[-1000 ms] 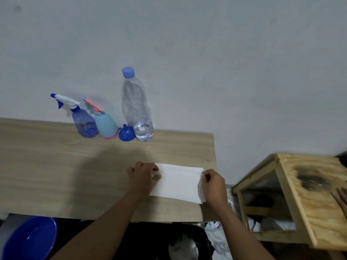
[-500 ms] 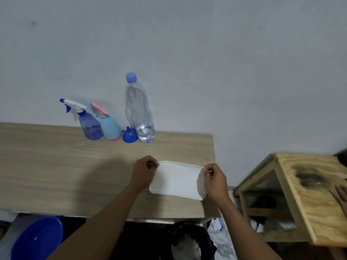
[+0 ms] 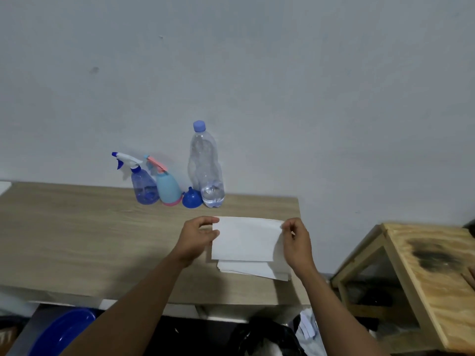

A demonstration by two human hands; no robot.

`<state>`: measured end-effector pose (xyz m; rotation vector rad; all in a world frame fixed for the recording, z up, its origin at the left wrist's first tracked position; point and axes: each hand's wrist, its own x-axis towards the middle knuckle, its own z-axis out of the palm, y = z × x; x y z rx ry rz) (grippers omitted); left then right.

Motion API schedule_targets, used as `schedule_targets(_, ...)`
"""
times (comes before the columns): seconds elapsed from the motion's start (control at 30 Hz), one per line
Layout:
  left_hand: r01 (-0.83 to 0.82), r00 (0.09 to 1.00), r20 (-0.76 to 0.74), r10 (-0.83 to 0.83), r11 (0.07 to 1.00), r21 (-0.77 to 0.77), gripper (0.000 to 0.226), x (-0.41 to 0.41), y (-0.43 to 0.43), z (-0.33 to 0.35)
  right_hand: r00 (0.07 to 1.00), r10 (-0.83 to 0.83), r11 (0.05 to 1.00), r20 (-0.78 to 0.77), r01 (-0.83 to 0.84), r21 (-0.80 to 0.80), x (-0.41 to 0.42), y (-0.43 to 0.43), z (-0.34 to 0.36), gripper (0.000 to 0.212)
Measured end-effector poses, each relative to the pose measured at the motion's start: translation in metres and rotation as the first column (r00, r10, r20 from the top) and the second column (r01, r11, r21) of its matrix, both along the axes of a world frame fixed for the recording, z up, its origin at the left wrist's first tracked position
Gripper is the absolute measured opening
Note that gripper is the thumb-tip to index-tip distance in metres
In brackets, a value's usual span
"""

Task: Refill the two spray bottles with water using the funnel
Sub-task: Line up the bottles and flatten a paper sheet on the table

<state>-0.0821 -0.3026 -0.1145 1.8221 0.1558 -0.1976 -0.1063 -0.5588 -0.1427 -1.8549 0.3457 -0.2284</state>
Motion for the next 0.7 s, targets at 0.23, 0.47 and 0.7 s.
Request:
schedule_targets(0.23,-0.056,0.998,-0.028,0.057,0.998,0.017,0.03,-0.01,0.049,0.006,0.986,0.16,0.987,-0.049,-0.16,0.018,-0.002,0.047,-0.001,0.031)
schedule_targets(0.47,-0.011,0.999,-0.046,0.014,0.998,0.064,0.045,-0.014,0.137,-0.004,0.933,0.35,0.936,-0.082,-0.352,-0.012,0.007,0.116,-0.005,0.049)
schedule_targets(0.7,0.036,0.989,-0.146,-0.012,0.986,0.161,0.058,-0.014,0.267,-0.029,0.876,0.456,0.883,-0.158,-0.467,-0.043,0.012,0.241,-0.029,0.06)
